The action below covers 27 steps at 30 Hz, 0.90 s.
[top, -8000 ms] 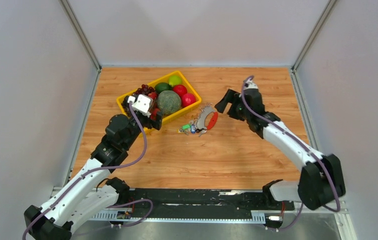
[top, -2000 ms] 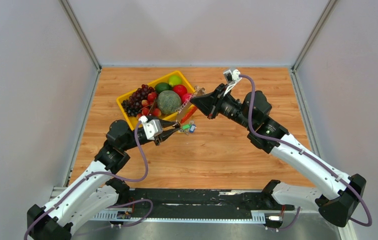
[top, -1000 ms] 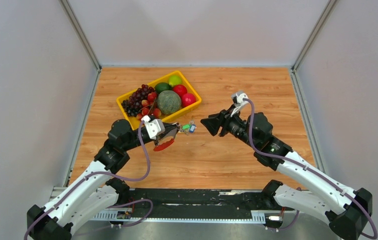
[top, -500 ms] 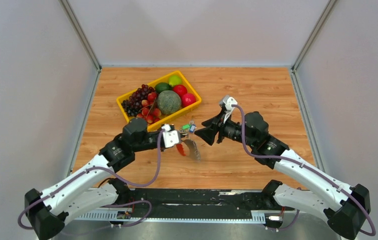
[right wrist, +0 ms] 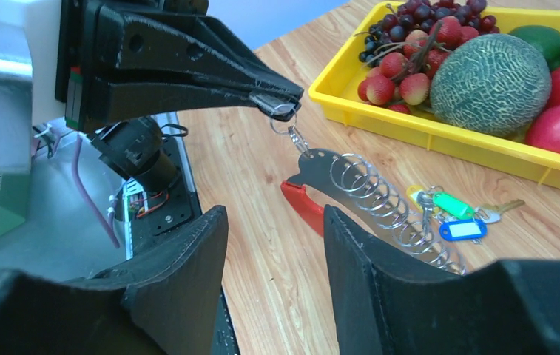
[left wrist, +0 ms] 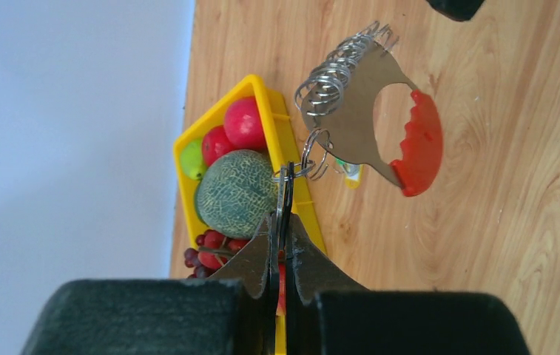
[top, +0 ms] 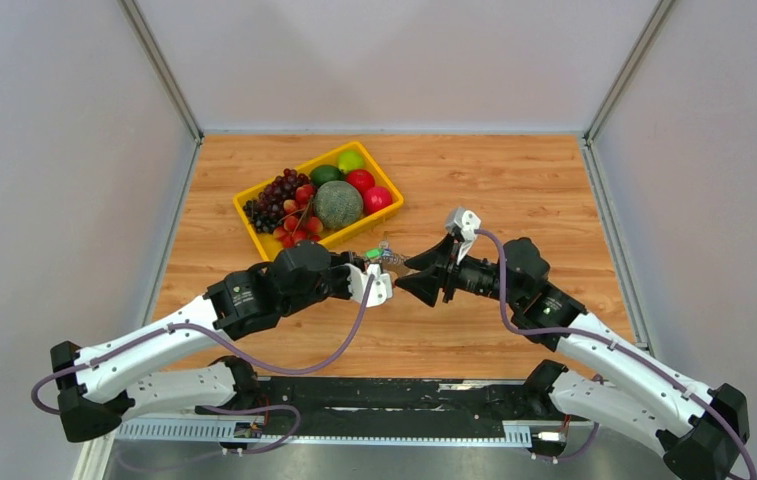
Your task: Remove the keys from the keyring
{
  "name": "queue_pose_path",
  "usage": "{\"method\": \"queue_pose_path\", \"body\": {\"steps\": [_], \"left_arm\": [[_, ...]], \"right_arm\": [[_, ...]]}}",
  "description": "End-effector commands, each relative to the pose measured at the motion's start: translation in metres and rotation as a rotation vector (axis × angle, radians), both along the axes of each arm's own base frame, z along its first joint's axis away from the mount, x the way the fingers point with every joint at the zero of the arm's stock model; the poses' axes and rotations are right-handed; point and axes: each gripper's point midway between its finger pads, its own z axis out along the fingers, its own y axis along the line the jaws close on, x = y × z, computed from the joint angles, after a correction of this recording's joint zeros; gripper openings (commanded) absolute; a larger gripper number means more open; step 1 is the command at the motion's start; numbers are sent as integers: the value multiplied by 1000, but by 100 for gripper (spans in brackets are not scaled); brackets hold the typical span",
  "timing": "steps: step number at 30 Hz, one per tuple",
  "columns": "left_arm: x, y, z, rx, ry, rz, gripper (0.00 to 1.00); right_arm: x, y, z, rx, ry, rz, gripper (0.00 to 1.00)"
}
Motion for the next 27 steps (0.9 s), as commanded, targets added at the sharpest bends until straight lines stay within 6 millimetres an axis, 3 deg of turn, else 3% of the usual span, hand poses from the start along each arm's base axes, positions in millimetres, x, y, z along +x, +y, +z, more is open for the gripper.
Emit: {"method": "queue_pose_path", "body": {"steps": [1, 12, 27], "left_arm": [[-1, -1, 31, -18, -76, 0, 0], [-16, -12, 43, -26, -63, -41, 0], [-41, -25, 57, -75, -71, -148, 0]], "right_arm": [[-21, 3, 23, 73, -111, 114, 51], [-36, 8, 29, 98, -150, 220, 44], [-40, 18, 34, 107, -192, 294, 38]]}}
